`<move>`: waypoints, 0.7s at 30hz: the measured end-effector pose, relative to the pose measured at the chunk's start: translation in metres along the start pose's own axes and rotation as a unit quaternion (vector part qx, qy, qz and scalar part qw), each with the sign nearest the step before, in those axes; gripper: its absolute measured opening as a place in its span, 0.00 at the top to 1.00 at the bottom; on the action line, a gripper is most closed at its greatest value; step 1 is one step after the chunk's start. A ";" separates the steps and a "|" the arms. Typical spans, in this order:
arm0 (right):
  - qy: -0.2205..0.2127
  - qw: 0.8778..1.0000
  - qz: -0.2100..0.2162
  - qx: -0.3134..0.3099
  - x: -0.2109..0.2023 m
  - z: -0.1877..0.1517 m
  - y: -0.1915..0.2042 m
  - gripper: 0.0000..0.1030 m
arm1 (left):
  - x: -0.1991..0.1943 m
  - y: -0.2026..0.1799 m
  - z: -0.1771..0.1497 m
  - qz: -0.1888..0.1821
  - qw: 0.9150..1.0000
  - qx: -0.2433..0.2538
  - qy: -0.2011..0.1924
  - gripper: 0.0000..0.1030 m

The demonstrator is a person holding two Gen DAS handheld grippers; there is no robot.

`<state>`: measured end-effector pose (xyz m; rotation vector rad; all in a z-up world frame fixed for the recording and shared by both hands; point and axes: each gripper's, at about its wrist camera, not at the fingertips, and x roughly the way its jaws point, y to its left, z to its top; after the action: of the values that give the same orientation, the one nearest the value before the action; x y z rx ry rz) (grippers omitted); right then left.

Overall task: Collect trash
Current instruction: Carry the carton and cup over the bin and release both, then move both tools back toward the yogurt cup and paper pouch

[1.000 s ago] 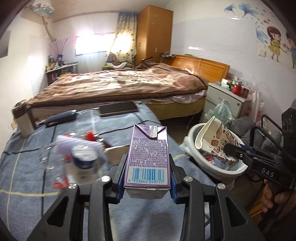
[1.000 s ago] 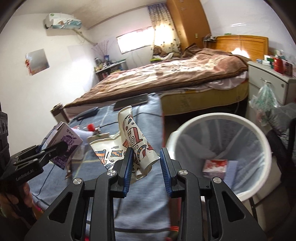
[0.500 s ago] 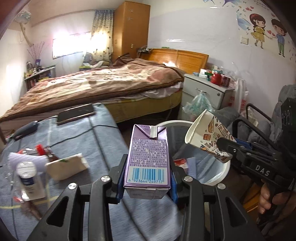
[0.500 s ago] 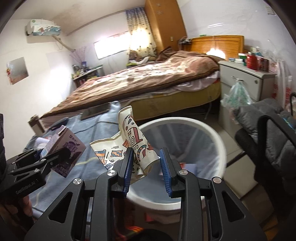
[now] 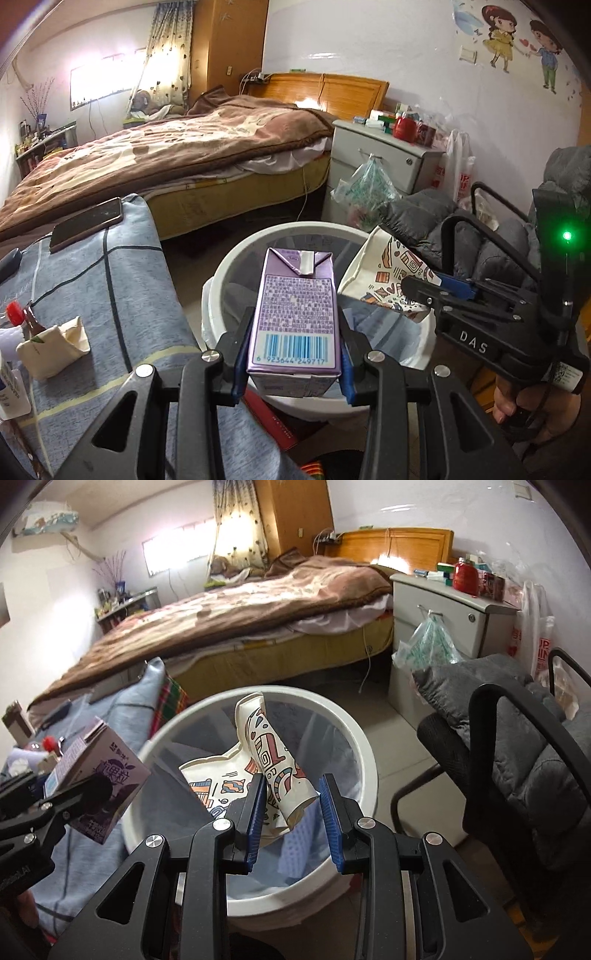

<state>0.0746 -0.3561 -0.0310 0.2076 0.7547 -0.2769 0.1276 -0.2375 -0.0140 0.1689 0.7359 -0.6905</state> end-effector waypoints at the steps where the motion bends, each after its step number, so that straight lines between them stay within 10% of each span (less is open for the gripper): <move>1: 0.003 1.000 -0.004 -0.002 0.001 0.000 0.000 0.68 | 0.003 -0.001 0.001 -0.001 1.000 -0.001 0.001 0.61; 6: 0.007 1.000 -0.012 -0.012 0.003 -0.002 -0.001 0.68 | 0.013 -0.004 -0.002 -0.010 1.000 -0.006 0.016 0.60; 9: 0.009 1.000 -0.016 -0.020 0.005 -0.003 -0.001 0.67 | 0.014 -0.003 -0.003 -0.013 1.000 -0.006 0.019 0.42; 15: 0.006 0.999 -0.027 -0.015 0.005 -0.003 -0.004 0.45 | 0.013 -0.001 -0.006 -0.006 1.000 -0.006 0.019 0.40; 21: 0.002 1.000 -0.025 -0.007 0.002 -0.003 -0.001 0.44 | 0.002 0.006 -0.007 -0.003 1.000 -0.017 0.009 0.39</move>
<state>0.0736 -0.3565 -0.0341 0.1760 0.7656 -0.3194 0.1284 -0.2313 -0.0205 0.1416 0.7658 -0.6818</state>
